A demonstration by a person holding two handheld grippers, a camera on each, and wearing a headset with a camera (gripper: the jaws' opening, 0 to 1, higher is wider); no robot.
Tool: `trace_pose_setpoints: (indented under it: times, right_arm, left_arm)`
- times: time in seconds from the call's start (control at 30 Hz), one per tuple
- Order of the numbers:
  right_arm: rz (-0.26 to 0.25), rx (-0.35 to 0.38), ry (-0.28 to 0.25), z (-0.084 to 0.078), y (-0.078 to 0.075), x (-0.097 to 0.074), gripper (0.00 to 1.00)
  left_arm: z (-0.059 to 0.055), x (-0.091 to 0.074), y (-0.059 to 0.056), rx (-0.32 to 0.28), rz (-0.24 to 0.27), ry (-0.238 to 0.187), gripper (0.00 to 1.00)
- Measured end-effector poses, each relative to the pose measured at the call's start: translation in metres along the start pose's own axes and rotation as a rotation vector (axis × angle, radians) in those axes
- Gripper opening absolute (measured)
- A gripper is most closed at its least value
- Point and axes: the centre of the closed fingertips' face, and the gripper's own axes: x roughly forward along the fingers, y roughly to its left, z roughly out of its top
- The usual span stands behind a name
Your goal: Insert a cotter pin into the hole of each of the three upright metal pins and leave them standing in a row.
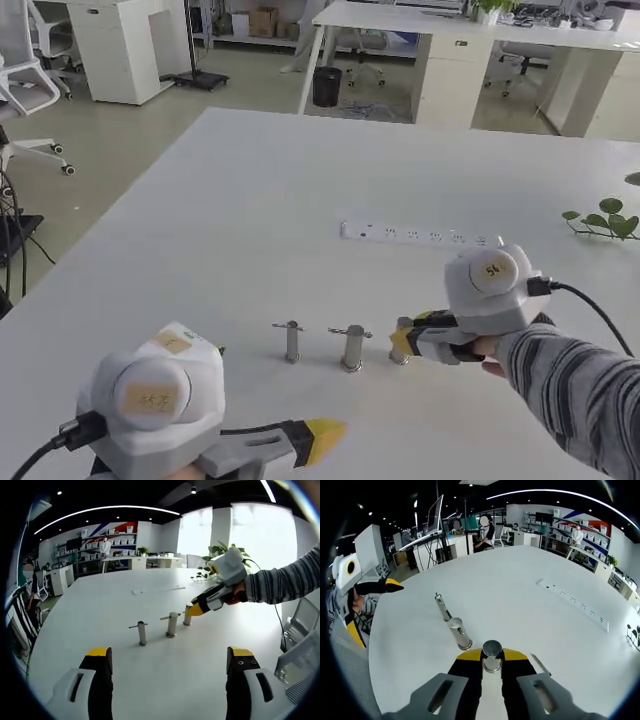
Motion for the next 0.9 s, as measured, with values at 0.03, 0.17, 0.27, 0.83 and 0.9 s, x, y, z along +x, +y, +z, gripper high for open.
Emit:
trace_pose_setpoints:
  times: [0.03, 0.17, 0.27, 0.83, 0.9]
  right_arm:
    - [0.002, 0.005, -0.003, -0.001, 0.002, -0.002, 0.08]
    - [0.008, 0.006, -0.02, -0.003, 0.011, -0.007, 0.08]
    - [0.015, -0.013, -0.023, -0.006, 0.02, -0.009, 0.08]
    - [-0.043, -0.014, -0.018, -0.023, 0.05, -0.016, 0.08]
    - [-0.056, -0.02, -0.018, -0.024, 0.051, -0.016, 0.08]
  left_arm:
    - [0.0, -0.001, 0.0, 0.0, 0.001, 0.002, 0.94]
    - [0.0, -0.003, -0.002, 0.005, -0.001, 0.002, 0.94]
    - [-0.001, -0.004, -0.003, 0.005, -0.001, 0.004, 0.93]
    - [-0.003, -0.007, -0.01, 0.014, 0.001, 0.015, 0.91]
    - [-0.003, -0.007, -0.011, 0.014, -0.001, 0.016, 0.91]
